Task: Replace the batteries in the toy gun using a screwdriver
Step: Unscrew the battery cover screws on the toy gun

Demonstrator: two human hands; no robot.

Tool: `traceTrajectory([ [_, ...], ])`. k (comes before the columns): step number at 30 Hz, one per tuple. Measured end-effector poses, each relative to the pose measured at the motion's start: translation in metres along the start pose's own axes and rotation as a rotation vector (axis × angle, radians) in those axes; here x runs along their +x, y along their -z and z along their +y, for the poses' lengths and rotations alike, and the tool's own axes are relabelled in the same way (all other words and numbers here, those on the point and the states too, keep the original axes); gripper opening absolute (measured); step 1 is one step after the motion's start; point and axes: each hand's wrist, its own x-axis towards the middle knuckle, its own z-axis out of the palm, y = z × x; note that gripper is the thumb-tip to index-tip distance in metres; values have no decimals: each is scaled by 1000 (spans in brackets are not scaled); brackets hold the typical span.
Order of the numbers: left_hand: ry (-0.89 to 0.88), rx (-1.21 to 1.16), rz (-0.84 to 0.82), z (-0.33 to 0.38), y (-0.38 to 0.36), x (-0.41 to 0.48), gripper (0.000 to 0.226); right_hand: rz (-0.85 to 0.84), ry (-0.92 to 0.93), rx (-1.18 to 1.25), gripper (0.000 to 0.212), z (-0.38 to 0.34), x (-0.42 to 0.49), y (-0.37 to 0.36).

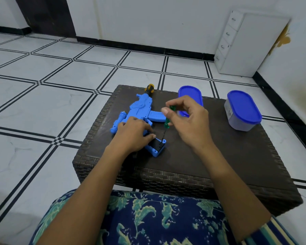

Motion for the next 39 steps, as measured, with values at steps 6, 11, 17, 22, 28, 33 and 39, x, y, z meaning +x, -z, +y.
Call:
traceTrajectory([
  [6, -3, 10, 10, 1, -1, 1, 28, 130, 71, 0, 20, -3, 1, -5],
  [11, -1, 5, 21, -1, -2, 1, 27, -52, -5, 23, 28, 1, -1, -6],
  [17, -5, -8, 15, -1, -1, 1, 27, 73, 151, -156, 20, -5, -4, -4],
  [22, -5, 4, 4, -1, 0, 2, 29, 171, 113, -110, 15, -2, 0, -2],
  [28, -6, -5, 3, -2, 0, 2, 27, 2, -36, 26, 19, -3, 1, -1],
  [33, -5, -7, 12, -2, -1, 2, 27, 39, 107, -68, 14, -8, -3, -3],
  [39, -10, 1, 10, -2, -1, 3, 28, 72, 123, -89, 16, -4, 0, -4],
])
